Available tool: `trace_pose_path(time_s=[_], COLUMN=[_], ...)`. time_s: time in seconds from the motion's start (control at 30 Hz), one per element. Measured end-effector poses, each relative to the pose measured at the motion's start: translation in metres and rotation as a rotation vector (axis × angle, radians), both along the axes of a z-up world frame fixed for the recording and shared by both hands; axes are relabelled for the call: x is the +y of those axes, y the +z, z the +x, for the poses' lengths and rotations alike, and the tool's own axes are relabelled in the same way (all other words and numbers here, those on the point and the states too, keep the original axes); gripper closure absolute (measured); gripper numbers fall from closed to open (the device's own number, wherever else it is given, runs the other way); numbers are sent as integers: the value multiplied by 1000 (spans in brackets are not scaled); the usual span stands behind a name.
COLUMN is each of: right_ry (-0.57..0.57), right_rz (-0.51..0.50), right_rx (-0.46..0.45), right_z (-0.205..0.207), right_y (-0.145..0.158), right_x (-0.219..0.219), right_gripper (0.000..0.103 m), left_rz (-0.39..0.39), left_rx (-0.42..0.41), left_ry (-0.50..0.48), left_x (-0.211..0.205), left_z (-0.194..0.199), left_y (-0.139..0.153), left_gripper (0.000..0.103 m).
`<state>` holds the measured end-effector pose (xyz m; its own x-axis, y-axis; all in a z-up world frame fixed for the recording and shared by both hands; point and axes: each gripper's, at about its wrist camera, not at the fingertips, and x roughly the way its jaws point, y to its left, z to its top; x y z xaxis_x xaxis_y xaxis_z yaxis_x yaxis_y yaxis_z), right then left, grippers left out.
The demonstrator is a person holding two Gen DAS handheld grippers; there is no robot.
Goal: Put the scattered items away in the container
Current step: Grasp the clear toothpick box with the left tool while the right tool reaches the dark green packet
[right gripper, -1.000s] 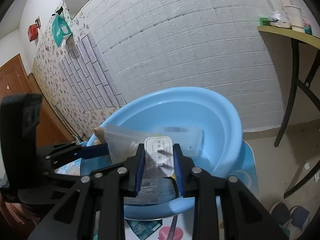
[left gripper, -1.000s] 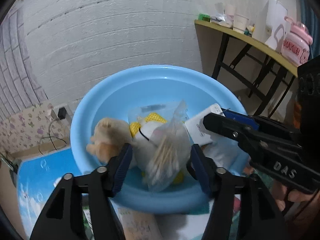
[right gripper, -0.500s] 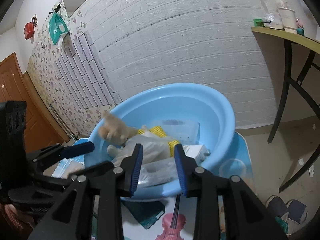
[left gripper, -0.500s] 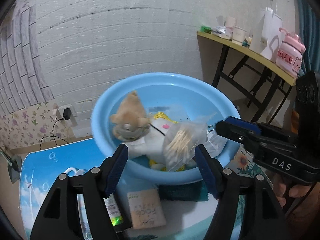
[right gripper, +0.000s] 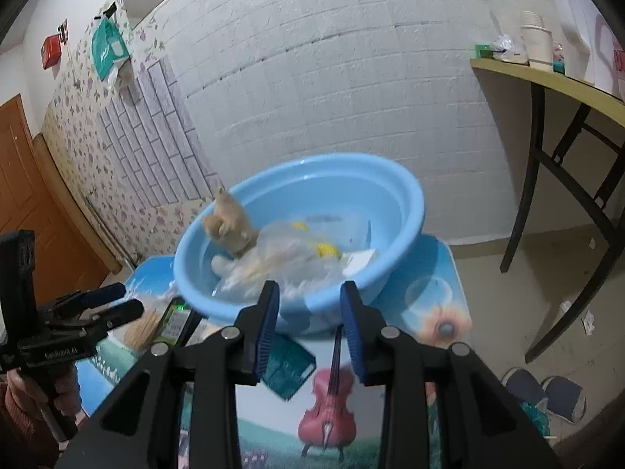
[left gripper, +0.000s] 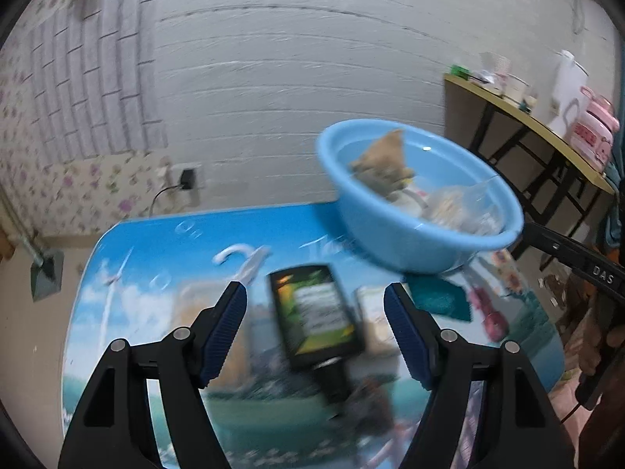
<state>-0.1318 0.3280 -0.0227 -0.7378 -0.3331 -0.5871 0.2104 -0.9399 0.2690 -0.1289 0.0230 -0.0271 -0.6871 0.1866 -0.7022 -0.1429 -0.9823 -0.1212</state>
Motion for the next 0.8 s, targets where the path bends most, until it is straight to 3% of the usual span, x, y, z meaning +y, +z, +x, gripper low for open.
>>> trace_pose_path(time_s=[0.23,0.37,0.8], right_ry=[21,16,62], right_rz=[70,95,202], right_rx=[-77,-120,-166], right_z=[10,10,-1], right_y=[-26,-41,-57], right_x=[-18,-26,-56], right_gripper=[70,54,49], left_rz=[30,30,34], left_rx=[-47,-62,-152], left_ry=[56,81,112], left_x=[-35,-50,-64], left_z=[18,25,8], left_y=[-21,-30,-57], left_gripper=[29,27,25])
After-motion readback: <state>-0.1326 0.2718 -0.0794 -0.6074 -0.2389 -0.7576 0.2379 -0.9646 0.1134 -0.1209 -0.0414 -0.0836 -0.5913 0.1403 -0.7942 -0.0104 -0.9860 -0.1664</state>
